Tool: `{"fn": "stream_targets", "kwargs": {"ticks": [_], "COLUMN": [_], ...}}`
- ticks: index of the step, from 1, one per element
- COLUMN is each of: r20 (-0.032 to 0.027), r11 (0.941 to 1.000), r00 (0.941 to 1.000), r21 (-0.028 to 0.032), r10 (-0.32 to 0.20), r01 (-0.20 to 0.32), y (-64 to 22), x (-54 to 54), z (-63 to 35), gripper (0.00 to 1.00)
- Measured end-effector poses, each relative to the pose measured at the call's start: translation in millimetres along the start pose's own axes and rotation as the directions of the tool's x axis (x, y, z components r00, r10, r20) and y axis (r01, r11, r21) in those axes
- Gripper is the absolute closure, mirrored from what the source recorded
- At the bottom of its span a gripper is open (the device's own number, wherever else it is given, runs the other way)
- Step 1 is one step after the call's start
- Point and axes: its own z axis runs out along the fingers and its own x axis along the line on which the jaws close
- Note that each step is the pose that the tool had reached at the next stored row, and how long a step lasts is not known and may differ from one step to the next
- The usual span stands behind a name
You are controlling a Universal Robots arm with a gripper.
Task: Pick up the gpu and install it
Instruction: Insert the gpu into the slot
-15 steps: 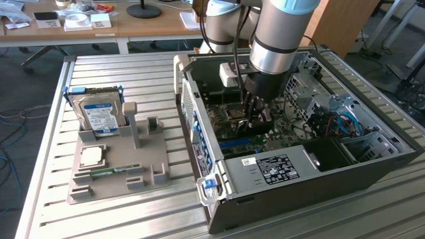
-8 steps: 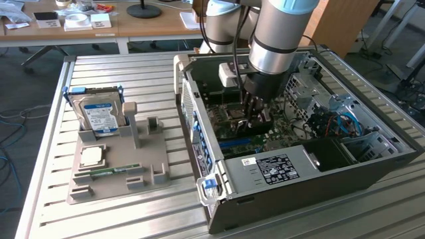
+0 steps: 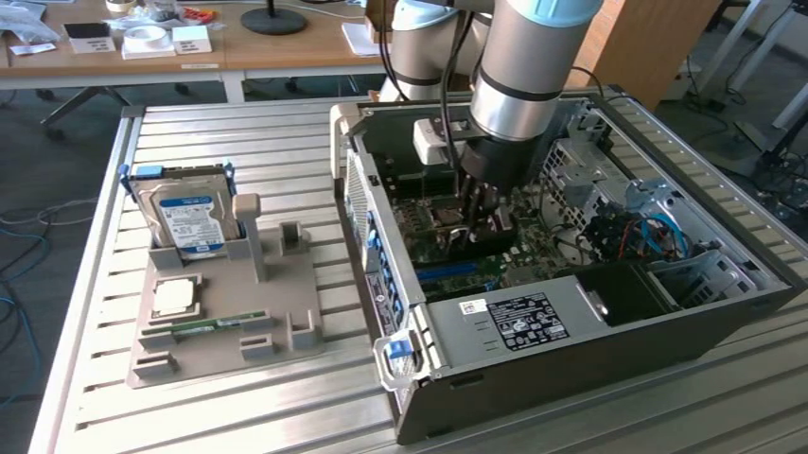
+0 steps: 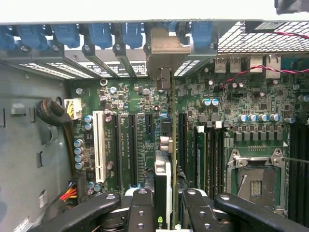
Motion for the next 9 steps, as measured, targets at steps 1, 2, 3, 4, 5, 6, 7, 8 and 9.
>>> {"fn": "stream_targets", "kwargs": {"ticks": [1, 2, 3, 4, 5, 6, 7, 8, 9], "r20": [0.0001, 0.0, 0.0, 0.0001, 0.0, 0.0, 0.0001, 0.0, 0.0001], "r11": [1.0, 1.0, 1.0, 1.0, 1.0, 1.0, 1.0, 1.0, 1.0], "r00": [1.0, 1.0, 1.0, 1.0, 1.0, 1.0, 1.0, 1.0, 1.0], "r21": [-0.0001, 0.0, 0.0, 0.0, 0.0, 0.0, 0.0, 0.0, 0.0], "r10": [0.0, 0.0, 0.0, 0.0, 0.0, 0.0, 0.0, 0.0, 0.0], "r01": [0.0, 0.0, 0.0, 0.0, 0.0, 0.0, 0.0, 0.0, 0.0], "y": [0.0, 0.0, 0.0, 0.1, 0.4, 0.8, 1.4, 1.9, 2.3], "x": [0.0, 0.0, 0.1, 0.1, 0.2, 0.2, 0.3, 0.4, 0.4], "z": [0.0, 0.0, 0.0, 0.0, 0.0, 0.0, 0.0, 0.0, 0.0], "gripper": [0.73, 0.73, 0.73, 0.73, 0.73, 0.73, 0.73, 0.73, 0.73]}}
